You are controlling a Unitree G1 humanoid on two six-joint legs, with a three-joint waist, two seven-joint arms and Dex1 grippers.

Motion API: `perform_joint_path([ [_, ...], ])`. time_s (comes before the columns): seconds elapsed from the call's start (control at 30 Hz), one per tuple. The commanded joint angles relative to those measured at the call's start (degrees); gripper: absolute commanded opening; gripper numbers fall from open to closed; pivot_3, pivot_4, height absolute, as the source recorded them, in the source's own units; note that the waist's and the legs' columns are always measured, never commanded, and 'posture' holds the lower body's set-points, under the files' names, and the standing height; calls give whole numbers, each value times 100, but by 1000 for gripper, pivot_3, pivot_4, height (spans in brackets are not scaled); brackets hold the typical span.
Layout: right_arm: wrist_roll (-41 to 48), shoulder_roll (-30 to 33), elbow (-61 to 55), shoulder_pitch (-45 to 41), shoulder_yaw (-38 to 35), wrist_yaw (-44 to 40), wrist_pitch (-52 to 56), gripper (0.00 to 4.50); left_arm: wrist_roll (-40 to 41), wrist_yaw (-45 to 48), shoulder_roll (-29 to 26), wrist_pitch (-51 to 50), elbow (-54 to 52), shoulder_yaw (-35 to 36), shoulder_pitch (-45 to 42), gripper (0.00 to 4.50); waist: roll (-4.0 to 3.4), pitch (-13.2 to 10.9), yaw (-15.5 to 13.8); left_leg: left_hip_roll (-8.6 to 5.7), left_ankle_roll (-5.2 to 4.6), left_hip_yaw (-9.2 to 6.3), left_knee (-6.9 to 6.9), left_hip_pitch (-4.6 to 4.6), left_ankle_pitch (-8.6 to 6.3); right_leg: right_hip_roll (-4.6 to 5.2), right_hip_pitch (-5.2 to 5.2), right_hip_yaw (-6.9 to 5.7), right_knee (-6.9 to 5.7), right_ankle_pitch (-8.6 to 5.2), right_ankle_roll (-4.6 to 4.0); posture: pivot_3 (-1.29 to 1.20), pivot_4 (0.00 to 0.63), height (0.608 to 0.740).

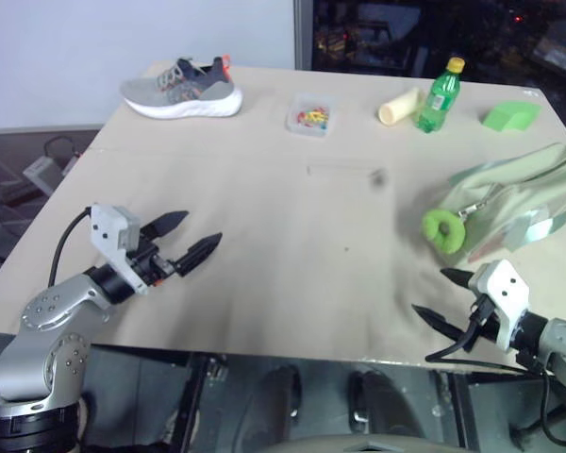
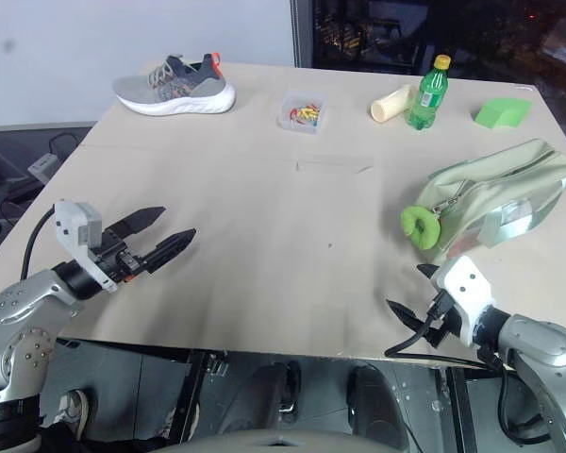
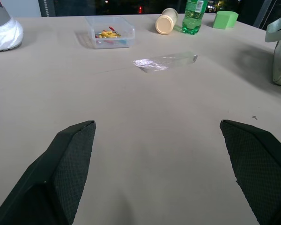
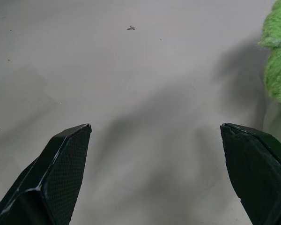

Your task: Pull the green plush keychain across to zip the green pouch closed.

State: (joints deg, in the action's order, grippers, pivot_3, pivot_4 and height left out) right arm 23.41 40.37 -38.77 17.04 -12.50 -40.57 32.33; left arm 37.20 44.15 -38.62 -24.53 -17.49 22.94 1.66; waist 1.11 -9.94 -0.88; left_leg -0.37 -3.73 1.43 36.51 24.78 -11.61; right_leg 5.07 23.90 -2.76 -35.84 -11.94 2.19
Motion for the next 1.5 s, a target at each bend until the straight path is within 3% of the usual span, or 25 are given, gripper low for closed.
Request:
perform_joint_path([
  [0.03,-52,55,-32,43,-186,-61,-278,4500,112,158,-96,85,-164,84,-134,4430,0,0,0,0,0,0,0,0,0,0,0,0,0,0,0,0,150,740],
  [0.23,-33,308,-31,248,-513,-689,-1029,4500,469,578,118,238,-583,-248,-388,4430,0,0,-14,-3,0,1,1,1,0,1,-2,-2,0,1,-1,0,150,740],
  [0.33,125,493,-267,165,-829,-926,-1221,4500,736,1252,129,351,-803,-565,-461,4430,0,0,-13,-2,-1,0,4,0,1,-2,-8,-3,0,1,-1,0,150,740],
  [0.47,574,1220,-358,-441,-1740,-1237,-902,4500,1019,1900,18,230,-940,-965,-652,4430,-8,-4,4,0,0,1,10,-2,1,-7,-10,-3,-4,0,1,0,150,740],
  [0.57,250,2011,60,-1019,-2042,-1528,-1049,4500,1140,2114,-14,163,-866,-1107,-868,4430,-19,-10,-2,3,-1,2,26,-4,1,-8,-16,-8,-7,-3,7,0,150,740],
  [0.7,-894,3113,1228,-1687,-1697,-1898,-2316,4500,1176,2251,29,173,-752,-1212,-1135,4430,-21,-13,-17,1,-2,-6,30,3,1,-4,-17,-23,-1,-4,8,0,150,740],
  [0.9,-1481,3820,2798,-2485,-1068,-2339,-3624,4500,1178,2273,104,218,-841,-1209,-1019,4430,-20,-14,5,0,-17,2,30,6,7,-5,-17,-15,1,8,-12,0,150,740],
  [1.13,-2013,4124,4023,-3014,-375,-2602,-4783,4500,1189,2183,173,373,-1019,-1035,-603,4430,-25,-16,9,2,-12,3,30,4,5,-5,-16,-14,-1,9,-13,0,150,740],
  [1.3,-2190,3819,4636,-3760,309,-2543,-5062,4500,1125,2190,225,518,-986,-1059,-489,4430,-38,-22,15,2,-5,4,35,2,2,-5,-17,-11,-4,9,-13,0,150,740],
  [1.37,-2323,3680,4867,-4073,537,-2517,-5214,3961,1115,2202,228,566,-953,-1052,-479,4500,-38,-22,15,3,-6,5,36,2,2,-6,-17,-10,-5,9,-14,0,150,740],
  [1.5,-2122,3431,4909,-4486,809,-2751,-4937,2355,1067,2173,231,671,-903,-979,-400,4500,-45,-26,13,2,-13,7,36,3,6,-7,-16,-9,-6,10,-14,0,150,740],
])
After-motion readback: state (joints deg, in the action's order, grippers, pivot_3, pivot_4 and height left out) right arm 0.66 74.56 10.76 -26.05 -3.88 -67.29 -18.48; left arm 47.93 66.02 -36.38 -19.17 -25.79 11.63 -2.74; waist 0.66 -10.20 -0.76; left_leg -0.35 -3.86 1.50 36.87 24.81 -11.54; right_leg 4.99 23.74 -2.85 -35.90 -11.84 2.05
